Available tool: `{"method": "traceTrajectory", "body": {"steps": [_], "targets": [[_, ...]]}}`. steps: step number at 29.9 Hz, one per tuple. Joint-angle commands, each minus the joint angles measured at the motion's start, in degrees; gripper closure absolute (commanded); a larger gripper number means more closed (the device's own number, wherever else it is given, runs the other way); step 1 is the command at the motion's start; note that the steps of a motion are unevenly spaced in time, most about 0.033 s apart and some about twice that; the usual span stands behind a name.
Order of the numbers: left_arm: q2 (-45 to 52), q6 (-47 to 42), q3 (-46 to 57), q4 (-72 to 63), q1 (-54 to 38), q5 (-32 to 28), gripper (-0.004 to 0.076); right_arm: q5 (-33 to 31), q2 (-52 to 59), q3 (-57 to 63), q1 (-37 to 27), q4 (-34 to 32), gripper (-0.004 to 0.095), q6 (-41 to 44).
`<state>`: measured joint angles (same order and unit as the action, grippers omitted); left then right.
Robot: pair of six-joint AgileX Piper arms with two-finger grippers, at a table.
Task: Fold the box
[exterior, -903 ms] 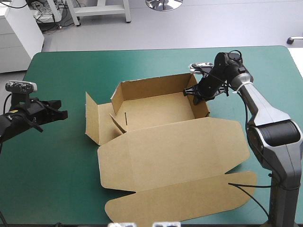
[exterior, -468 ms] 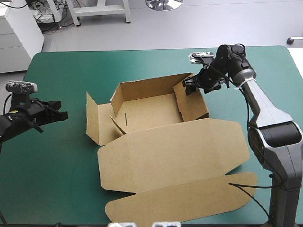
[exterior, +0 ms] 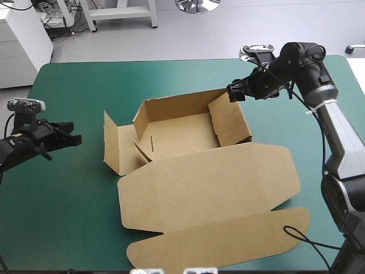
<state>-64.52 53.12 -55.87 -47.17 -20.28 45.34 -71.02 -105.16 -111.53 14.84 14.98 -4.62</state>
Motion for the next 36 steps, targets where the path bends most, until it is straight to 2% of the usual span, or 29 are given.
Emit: {"method": "traceTrajectory", "body": {"steps": [1,6,19,21,24,27,30,32,36], "targets": [[0.9,0.0,-2.0,-3.0,0.2,-0.2,0.0727,-0.9,6.0,4.8,0.4,0.0,0.0193,0.0],[0.9,0.0,-2.0,-3.3,0.2,-0.2,0.0727,-0.8,6.0,10.8,2.7,-2.6,0.0193,-0.1],[0.9,0.0,-1.8,-3.3,0.2,-0.1,0.0727,-0.7,-4.3,11.0,3.2,-5.8,0.0195,-0.1],[0.9,0.0,-1.8,-3.3,0.2,-0.2,0.0727,-0.7,-4.8,10.7,3.2,-5.8,0.0224,-0.1],[0.9,0.0,-1.8,-3.3,0.2,-0.5,0.0727,-0.7,-4.8,9.6,3.2,-5.8,0.0323,-0.1],[0.9,0.0,-1.7,-3.3,0.2,-0.5,0.0727,-0.8,-4.8,7.5,3.2,-5.8,0.0485,-0.1],[0.9,0.0,-1.7,-2.8,0.2,-0.4,0.0727,-0.8,-4.8,6.8,3.2,-5.3,0.0693,-1.0],[0.9,0.0,-1.7,-2.5,0.2,-0.4,0.0727,-0.8,-4.8,6.8,3.2,-4.0,0.0902,-2.8],[0.9,0.0,-1.7,-1.8,0.2,0.1,0.0727,-0.8,-4.8,6.8,3.2,-1.4,0.0927,-4.9]]}}
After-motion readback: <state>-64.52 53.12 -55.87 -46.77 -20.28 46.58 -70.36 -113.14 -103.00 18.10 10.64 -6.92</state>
